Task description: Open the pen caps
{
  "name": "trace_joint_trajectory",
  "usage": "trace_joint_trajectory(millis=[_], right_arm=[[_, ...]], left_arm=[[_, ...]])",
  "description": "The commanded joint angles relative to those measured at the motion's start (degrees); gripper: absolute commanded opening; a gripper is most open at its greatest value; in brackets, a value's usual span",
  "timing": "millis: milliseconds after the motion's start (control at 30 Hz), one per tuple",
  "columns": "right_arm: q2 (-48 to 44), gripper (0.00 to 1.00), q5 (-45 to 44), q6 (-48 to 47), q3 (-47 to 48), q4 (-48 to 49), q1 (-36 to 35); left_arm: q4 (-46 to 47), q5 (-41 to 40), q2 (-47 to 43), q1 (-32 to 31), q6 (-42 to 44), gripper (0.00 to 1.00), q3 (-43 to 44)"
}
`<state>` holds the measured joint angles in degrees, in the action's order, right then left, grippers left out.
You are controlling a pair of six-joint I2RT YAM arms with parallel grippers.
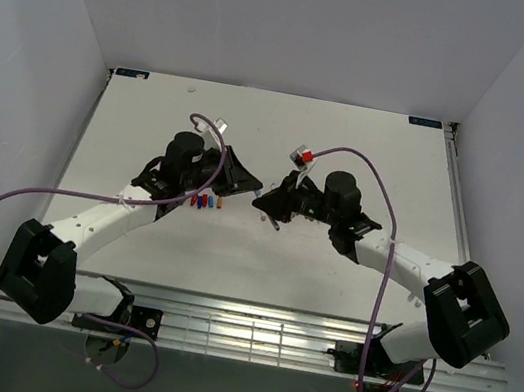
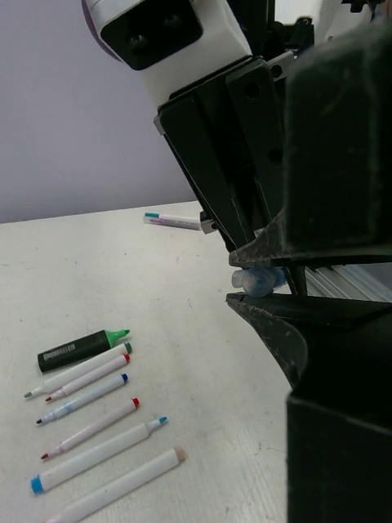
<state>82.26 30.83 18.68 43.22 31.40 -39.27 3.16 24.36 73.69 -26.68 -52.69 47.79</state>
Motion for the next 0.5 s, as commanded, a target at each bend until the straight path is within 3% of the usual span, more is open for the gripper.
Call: trace_joint_trajectory(millis=[0,33,100,133,233,333,467], right_arm=[[0.10,0.08,5.43,-4.59,-0.78,-19.49,-3.44],[-0.25,0.08,-5.93,-7.83,0.19,-22.49,-4.75],[-0.52,0.08,-18.20,-9.88,3.35,-29.80,-9.67],[-0.17,0.08,-34.36,-10.50,4.58,-31.64,-11.95],[3.07,0.08,-56.84,-11.65,8.98,-38.94,-18.73],[5.45,0.08,-64.90,-10.86,10.57,-41.77,-20.76],[5.28,0.08,-64.59,-12.69,9.69,-40.98,-20.85]], left_arm=[[3.55,-15.47,-3.03,5.41,0.39,0.00,2.83],[1.17,-17.05,-2.68,5.41,-0.30,0.00,4.57],[-3.67,-21.10,-2.41,5.41,-2.32,0.00,5.47],[-6.12,-22.67,-2.24,5.41,-4.07,0.00,6.60],[-10.09,-26.37,-1.27,5.41,-5.84,0.00,7.93],[-12.29,-28.40,-0.66,5.41,-6.46,0.00,9.95],[-15.64,-30.77,-0.30,5.58,-5.41,0.00,12.85]])
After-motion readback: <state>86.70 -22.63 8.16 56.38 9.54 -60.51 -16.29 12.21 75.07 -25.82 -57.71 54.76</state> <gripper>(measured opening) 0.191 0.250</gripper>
